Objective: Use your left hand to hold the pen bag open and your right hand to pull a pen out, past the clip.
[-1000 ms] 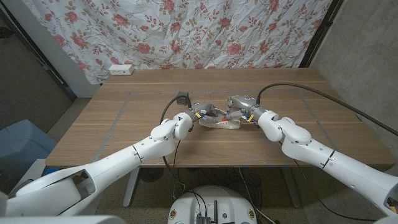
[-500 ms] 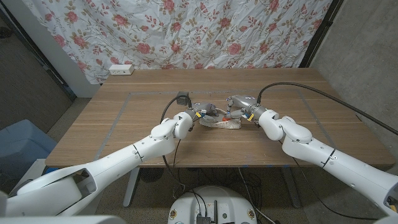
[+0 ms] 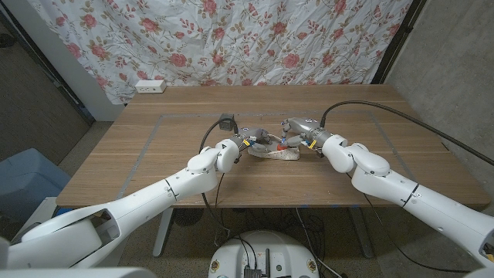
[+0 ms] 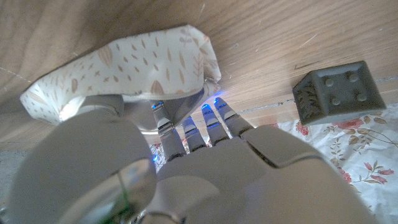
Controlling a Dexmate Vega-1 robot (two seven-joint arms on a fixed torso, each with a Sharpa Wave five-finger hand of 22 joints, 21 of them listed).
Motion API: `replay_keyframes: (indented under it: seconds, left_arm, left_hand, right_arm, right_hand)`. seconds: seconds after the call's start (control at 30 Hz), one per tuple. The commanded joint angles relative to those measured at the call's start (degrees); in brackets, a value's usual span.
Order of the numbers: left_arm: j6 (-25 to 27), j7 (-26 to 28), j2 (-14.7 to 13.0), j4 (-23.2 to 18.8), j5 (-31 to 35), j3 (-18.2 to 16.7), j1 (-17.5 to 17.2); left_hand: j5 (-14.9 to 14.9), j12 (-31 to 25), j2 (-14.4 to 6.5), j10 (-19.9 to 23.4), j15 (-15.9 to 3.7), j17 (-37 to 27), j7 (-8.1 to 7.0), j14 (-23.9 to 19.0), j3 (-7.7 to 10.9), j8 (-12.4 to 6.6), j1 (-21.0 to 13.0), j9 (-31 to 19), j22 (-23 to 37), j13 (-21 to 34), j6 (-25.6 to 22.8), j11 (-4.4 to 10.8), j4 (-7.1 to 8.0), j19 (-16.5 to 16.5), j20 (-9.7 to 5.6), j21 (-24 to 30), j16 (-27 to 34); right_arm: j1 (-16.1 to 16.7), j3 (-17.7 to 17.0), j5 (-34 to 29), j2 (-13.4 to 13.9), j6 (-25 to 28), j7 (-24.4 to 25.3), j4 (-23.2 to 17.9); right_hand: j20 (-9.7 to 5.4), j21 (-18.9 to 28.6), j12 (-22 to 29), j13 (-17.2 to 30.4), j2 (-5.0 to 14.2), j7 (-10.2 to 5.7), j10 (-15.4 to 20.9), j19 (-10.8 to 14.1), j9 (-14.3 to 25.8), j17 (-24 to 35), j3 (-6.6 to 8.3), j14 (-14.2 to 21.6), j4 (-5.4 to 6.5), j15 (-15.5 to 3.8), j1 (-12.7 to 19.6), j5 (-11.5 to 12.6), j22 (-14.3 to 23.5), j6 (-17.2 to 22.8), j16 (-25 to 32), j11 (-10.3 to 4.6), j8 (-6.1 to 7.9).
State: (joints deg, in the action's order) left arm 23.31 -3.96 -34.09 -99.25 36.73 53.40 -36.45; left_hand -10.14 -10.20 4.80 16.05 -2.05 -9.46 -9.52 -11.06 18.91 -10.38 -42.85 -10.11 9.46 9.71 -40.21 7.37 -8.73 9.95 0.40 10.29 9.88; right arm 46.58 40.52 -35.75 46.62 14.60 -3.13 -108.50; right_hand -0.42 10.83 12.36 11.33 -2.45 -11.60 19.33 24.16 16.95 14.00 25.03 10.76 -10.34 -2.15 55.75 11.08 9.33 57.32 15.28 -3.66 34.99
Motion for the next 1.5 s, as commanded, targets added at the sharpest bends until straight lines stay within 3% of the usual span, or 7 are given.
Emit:
replay_keyframes:
  seconds: [0.03,1.5]
  left_arm:
    - [-0.24,-0.11,-0.17,-0.28,-0.14,0.16,-0.31]
    - [-0.58,0.33,0.17,0.34,-0.56,0.04,-0.47]
  left_hand:
    - [0.06,-0.5,-0.52,0.18,-0.85,-0.1,-0.24,-0.03,-0.08,-0.2,0.09,-0.15,0.2,0.21,0.1,-0.32,-0.16,-0.15,-0.13,0.34,0.28]
    - [0.08,-0.49,-0.58,0.04,-0.53,-0.1,-0.1,0.25,-0.37,-0.13,0.51,-0.14,0.2,0.22,0.43,-0.54,-0.17,-0.26,-0.02,0.32,0.23]
  right_arm:
    - [0.75,-1.2,2.19,0.46,-0.43,0.72,-1.24]
    - [1.6,-4.37,5.77,1.83,-0.74,1.29,-5.95]
  right_hand:
    - [-0.42,0.08,-0.1,0.11,0.55,-0.36,0.21,0.05,0.13,0.27,0.55,0.27,0.15,-1.44,0.41,0.15,0.21,1.32,0.62,-0.38,0.47]
    - [-0.25,-0.02,-0.19,0.11,0.99,-0.3,1.08,0.17,-0.64,0.54,0.15,0.33,1.03,-1.35,0.22,-0.57,0.19,2.28,0.8,-0.41,0.21]
